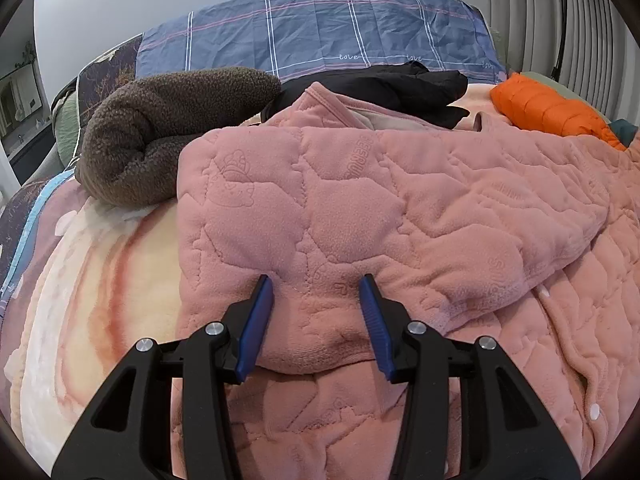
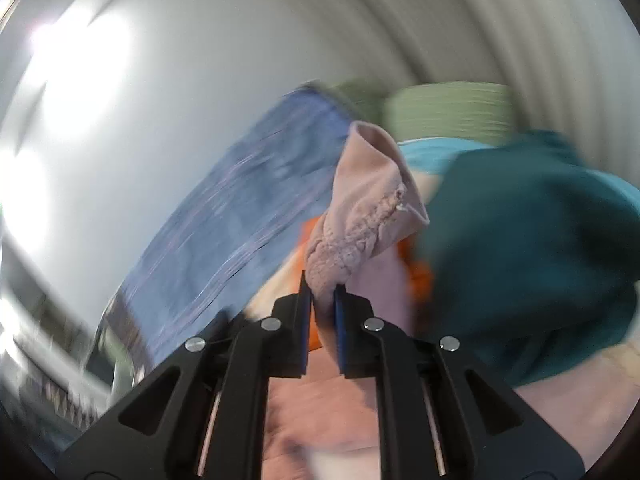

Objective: Fold large clothes

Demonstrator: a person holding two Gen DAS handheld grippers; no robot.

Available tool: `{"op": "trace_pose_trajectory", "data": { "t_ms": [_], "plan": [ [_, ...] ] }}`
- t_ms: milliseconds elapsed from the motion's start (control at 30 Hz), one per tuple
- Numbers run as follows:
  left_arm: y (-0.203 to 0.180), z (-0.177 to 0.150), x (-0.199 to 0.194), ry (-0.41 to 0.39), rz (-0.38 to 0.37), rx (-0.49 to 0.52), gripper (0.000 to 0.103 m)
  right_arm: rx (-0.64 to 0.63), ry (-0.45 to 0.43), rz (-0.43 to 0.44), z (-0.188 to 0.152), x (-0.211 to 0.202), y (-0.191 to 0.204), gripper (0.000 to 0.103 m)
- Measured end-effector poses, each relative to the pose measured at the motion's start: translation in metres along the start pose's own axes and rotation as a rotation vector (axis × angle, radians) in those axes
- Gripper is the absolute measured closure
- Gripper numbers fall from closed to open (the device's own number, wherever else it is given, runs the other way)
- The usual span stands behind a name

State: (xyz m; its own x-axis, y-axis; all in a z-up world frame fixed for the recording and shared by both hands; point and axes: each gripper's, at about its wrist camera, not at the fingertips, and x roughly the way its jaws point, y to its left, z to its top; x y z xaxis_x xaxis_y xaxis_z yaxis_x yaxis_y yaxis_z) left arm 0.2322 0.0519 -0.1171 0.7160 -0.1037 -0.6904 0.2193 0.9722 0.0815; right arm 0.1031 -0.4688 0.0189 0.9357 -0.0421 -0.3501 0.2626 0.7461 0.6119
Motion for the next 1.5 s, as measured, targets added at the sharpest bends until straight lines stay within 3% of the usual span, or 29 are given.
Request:
{"op": "trace_pose_trajectory", "data": {
  "t_ms": [167, 267, 367, 500, 633, 733, 900, 1033, 1100, 1133, 1167, 1200, 1267, 1300, 1333, 1433, 1500],
  "plan": [
    [0.003, 0.0, -0.001, -0.003, -0.011, -0.009, 0.055, -0.225, 0.113, 0.197, -0.057, 0.036, 0.117, 0.093],
    [0.005, 0.0, -0.001, -0.006, -0.03, -0.021, 0.055, -0.331, 0.237, 0.314, -0.119, 0.07, 0.181, 0.093],
    [0.011, -0.002, -0.002, -0.013, -0.071, -0.043, 0.05, -0.395, 0.362, 0.378, -0.177, 0.105, 0.222, 0.093],
    [0.019, -0.003, -0.004, -0.026, -0.154, -0.085, 0.041, -0.419, 0.539, 0.429, -0.242, 0.146, 0.251, 0.093],
    [0.025, -0.004, -0.006, -0.04, -0.221, -0.12, 0.036, -0.478, 0.682, 0.413, -0.295, 0.162, 0.252, 0.069],
    [0.028, -0.005, -0.008, -0.048, -0.257, -0.137, 0.033, -0.484, 0.688, 0.382, -0.295, 0.155, 0.234, 0.067],
    [0.033, -0.006, -0.02, -0.083, -0.327, -0.183, 0.025, -0.536, 0.585, 0.296, -0.271, 0.125, 0.197, 0.067],
    [0.031, -0.002, -0.034, -0.086, -0.517, -0.248, 0.014, -0.532, 0.465, 0.219, -0.248, 0.105, 0.163, 0.065],
    [0.019, 0.004, -0.031, -0.057, -0.53, -0.235, 0.013, -0.488, 0.437, 0.209, -0.242, 0.106, 0.147, 0.065],
    [0.01, 0.01, -0.024, -0.025, -0.502, -0.214, 0.013, -0.45, 0.433, 0.208, -0.238, 0.109, 0.136, 0.065],
    [0.005, 0.014, -0.019, -0.002, -0.474, -0.205, 0.015, -0.424, 0.43, 0.205, -0.237, 0.11, 0.13, 0.065],
    [-0.001, 0.021, -0.011, 0.026, -0.435, -0.202, 0.039, -0.411, 0.428, 0.206, -0.237, 0.113, 0.128, 0.065],
    [-0.003, 0.033, -0.003, 0.063, -0.432, -0.217, 0.089, -0.397, 0.422, 0.219, -0.238, 0.113, 0.121, 0.065],
    [0.0, 0.039, -0.006, 0.062, -0.424, -0.24, 0.09, -0.402, 0.412, 0.228, -0.238, 0.111, 0.121, 0.065],
    [0.006, 0.05, -0.018, 0.016, -0.433, -0.263, 0.09, -0.408, 0.399, 0.244, -0.236, 0.107, 0.121, 0.063],
    [0.025, 0.068, -0.068, -0.151, -0.422, -0.271, 0.091, -0.421, 0.323, 0.3, -0.224, 0.09, 0.12, 0.047],
    [0.038, 0.071, -0.089, -0.205, -0.387, -0.256, 0.09, -0.432, 0.307, 0.29, -0.221, 0.09, 0.121, 0.045]
  ]
}}
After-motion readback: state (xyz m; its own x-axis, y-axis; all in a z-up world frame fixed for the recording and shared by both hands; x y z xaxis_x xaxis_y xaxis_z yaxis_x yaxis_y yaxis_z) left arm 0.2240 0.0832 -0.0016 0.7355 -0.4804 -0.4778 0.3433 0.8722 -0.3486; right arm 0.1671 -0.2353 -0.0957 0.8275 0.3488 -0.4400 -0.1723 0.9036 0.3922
